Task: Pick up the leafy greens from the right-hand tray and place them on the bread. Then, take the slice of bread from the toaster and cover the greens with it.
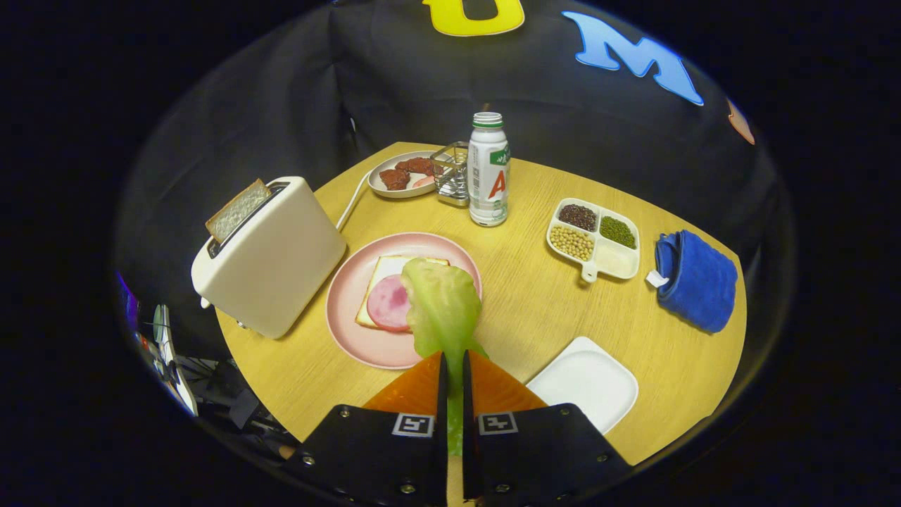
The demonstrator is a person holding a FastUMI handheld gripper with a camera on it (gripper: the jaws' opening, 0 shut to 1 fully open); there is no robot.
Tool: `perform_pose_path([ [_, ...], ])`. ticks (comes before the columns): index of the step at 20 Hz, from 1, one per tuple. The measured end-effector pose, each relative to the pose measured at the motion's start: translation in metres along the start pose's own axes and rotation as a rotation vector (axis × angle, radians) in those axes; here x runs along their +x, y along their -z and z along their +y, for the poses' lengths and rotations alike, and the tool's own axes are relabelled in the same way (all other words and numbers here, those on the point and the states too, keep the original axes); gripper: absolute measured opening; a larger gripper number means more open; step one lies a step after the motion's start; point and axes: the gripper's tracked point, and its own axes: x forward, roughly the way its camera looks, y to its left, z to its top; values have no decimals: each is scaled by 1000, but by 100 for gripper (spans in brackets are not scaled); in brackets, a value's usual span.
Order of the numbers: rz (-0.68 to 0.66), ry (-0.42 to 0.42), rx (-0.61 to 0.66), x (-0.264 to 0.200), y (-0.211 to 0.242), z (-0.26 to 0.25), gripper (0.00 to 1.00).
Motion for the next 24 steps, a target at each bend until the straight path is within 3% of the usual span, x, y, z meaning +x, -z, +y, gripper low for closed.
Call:
perform_pose_path([
  [12,-18,-40,-62,73,-52,57,9],
  [15,-7,4,-104,88,-53,53,11],
  [17,-11,-10,-100,93,-54,57,11],
  [20,-19,-3,-117,91,-58,58,31],
  [24,-4,16,-146,91,-53,56,40],
])
